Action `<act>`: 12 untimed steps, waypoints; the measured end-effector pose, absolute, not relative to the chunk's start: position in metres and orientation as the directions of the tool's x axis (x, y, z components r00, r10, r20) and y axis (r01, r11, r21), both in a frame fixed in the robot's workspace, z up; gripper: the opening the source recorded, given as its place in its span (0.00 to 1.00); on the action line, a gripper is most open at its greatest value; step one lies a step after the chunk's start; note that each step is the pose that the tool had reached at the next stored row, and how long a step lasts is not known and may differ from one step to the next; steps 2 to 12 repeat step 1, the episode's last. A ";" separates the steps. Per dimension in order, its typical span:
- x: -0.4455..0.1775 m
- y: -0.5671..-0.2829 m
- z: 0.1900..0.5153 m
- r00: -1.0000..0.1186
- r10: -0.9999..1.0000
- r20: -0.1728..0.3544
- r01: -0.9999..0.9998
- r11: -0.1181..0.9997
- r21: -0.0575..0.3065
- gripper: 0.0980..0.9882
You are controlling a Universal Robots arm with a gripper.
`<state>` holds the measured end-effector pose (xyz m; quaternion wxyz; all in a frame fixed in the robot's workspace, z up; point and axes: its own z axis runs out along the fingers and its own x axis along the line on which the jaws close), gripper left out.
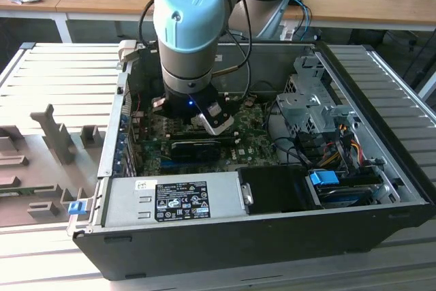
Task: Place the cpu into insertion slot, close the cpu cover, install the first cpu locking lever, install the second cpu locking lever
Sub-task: 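Install the second cpu locking lever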
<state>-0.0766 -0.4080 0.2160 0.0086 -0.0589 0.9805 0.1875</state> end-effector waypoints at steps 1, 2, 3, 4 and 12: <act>-0.077 -0.408 0.216 -0.993 -0.112 -0.039 -0.119 0.923 0.367 0.01; -0.077 -0.408 0.216 -0.993 -0.112 -0.039 -0.119 0.923 0.367 0.01; -0.077 -0.408 0.216 -0.993 -0.112 -0.039 -0.119 0.923 0.367 0.01; -0.077 -0.408 0.216 -0.993 -0.112 -0.039 -0.119 0.923 0.367 0.01; -0.077 -0.408 0.216 -0.993 -0.112 -0.039 -0.119 0.923 0.367 0.01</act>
